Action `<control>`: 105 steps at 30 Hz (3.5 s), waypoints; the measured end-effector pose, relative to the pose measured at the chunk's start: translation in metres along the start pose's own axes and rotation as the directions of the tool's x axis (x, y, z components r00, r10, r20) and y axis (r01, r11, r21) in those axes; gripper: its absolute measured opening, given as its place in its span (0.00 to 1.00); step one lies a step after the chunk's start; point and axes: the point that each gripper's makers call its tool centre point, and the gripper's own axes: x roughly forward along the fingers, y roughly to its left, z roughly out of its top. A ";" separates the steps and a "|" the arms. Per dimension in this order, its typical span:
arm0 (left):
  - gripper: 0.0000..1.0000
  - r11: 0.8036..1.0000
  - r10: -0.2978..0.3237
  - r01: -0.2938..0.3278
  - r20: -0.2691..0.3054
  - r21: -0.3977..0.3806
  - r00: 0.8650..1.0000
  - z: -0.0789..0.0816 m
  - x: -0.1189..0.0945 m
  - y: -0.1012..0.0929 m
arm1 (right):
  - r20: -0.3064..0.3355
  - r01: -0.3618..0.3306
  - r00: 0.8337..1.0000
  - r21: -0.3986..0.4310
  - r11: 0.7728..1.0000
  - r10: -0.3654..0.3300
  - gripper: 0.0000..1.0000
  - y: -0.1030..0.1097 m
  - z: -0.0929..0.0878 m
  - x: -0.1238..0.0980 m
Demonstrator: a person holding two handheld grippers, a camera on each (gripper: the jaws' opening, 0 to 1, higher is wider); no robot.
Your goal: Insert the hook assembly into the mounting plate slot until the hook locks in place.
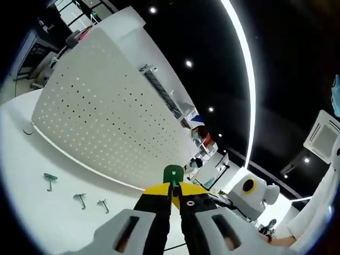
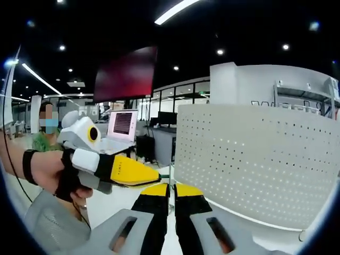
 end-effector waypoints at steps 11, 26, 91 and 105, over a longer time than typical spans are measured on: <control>0.04 1.000 0.015 -0.015 -0.014 0.019 1.000 -0.003 -0.001 0.002 | 0.002 -0.003 1.000 -0.024 1.000 0.003 0.02 0.000 -0.002 0.000; 0.03 0.998 0.034 -0.033 -0.022 0.047 0.999 -0.001 -0.005 0.004 | -0.029 -0.031 0.999 -0.082 0.996 0.029 0.05 0.003 -0.006 0.002; 0.03 0.851 0.228 -0.260 0.125 0.456 0.966 0.068 0.004 0.037 | -0.112 0.045 0.993 -0.021 0.999 -0.048 0.61 -0.018 -0.030 -0.024; 0.03 0.813 0.266 -0.292 0.126 0.503 0.956 0.078 0.013 0.045 | -0.114 0.071 0.991 -0.015 0.997 -0.072 0.61 -0.022 -0.030 -0.036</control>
